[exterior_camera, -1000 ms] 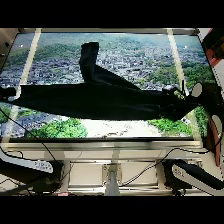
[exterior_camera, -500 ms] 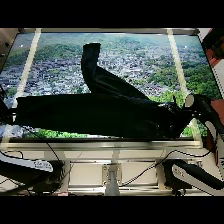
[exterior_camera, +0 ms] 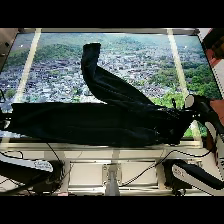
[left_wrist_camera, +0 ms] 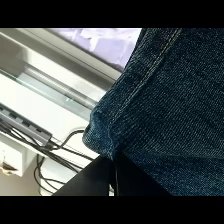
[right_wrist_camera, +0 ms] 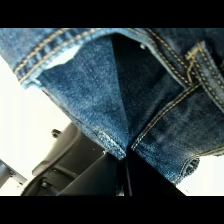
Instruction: Fold the clothes and pants, and hang the long-sleeved shirts on hangers.
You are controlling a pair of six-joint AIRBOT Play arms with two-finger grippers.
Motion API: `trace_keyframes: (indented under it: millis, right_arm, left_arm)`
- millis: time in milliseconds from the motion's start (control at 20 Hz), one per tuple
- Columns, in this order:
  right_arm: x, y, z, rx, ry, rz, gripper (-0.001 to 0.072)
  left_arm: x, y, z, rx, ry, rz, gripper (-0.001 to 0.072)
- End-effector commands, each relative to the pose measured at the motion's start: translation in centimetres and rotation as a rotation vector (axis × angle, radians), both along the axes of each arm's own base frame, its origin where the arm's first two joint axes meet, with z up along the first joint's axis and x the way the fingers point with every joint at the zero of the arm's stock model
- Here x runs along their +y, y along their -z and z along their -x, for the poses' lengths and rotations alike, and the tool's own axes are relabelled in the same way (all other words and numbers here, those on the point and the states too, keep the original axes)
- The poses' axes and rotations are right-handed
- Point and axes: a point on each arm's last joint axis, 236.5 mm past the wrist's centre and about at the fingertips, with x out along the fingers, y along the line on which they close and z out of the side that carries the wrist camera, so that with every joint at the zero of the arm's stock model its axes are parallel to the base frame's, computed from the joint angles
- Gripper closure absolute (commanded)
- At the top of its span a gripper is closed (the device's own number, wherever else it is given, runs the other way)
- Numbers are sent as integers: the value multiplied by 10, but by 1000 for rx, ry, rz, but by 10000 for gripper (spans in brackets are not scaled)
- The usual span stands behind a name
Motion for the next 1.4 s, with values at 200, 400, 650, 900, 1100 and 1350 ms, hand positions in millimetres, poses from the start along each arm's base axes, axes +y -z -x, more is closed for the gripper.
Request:
trace_keyframes:
  millis: [200,400,650,900,1100,1350]
  right_arm:
    - [8,-1,-3,5,80,11,217]
    - [6,-2,-9,-13,94,29,270]
    - [-5,-36,-85,-276,163,88,321]
    - [-33,-126,-232,-891,291,169,662]
    - [-104,-190,-270,-1140,386,405,664]
    - [-174,-132,-181,-800,705,317,665]
  left_arm:
    - [2,0,0,4,18,1,429]
    - [5,-3,-1,9,24,-12,86]
    - [29,-45,-32,-43,46,-214,349]
    - [26,-88,-111,-311,106,-296,605]
    - [-15,-79,-167,-527,189,-106,691]
    - [-53,-65,-191,-671,208,149,691]
